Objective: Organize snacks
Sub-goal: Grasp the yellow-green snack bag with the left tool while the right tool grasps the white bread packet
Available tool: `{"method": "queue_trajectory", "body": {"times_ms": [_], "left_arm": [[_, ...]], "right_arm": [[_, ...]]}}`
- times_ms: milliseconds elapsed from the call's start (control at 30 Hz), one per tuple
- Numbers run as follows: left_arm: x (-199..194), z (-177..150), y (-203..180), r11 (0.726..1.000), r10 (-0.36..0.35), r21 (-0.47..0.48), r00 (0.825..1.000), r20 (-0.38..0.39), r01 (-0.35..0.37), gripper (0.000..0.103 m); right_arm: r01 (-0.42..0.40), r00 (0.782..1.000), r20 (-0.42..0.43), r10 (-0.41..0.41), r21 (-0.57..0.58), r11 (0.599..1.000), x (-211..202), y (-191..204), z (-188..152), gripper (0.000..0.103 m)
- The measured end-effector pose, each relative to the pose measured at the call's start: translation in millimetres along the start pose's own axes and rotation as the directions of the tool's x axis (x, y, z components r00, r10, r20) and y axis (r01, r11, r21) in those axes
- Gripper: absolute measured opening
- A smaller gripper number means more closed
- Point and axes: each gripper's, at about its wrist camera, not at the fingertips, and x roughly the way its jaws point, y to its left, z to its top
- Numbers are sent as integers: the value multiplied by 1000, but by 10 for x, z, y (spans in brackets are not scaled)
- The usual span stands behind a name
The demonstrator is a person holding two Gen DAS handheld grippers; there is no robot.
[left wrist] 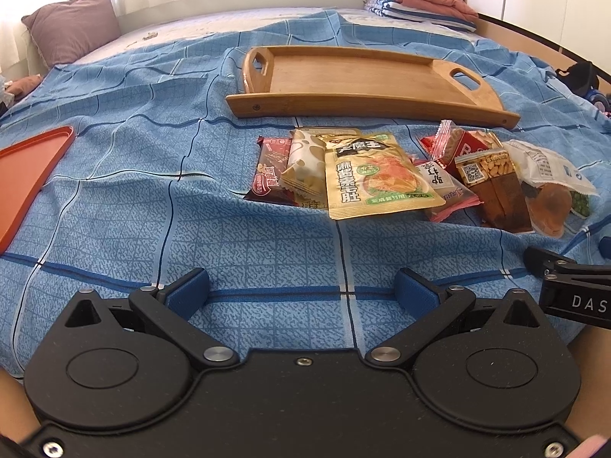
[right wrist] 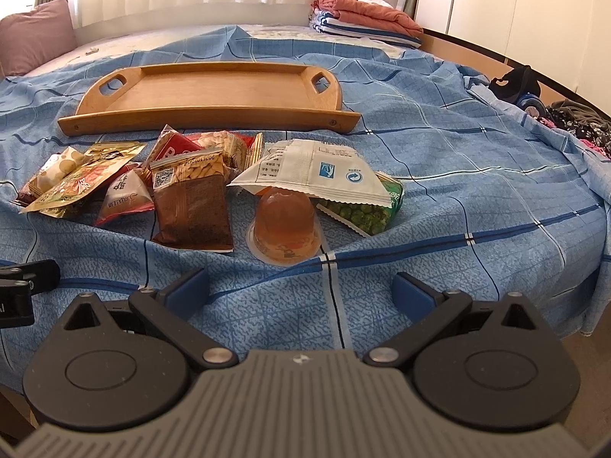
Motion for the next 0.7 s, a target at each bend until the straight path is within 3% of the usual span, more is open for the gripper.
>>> {"method": "queue_trajectory", "body": {"times_ms": [233, 500, 700], "left_arm": [[-132, 163, 76, 994, -85, -60, 996, 24, 86, 103], [-237, 399, -57, 991, -127, -15, 984, 125, 130, 103], [-113, 536, -157, 988, -155, 25, 977, 147, 153, 84]], "right_arm": [[-5, 1000, 27, 5, 13, 1000, -117, -46, 94, 101], [-18, 993, 121, 12, 52, 998, -246, -185, 354, 99], [-58, 987, 152, 48, 66, 996, -104, -236, 511, 95]]}}
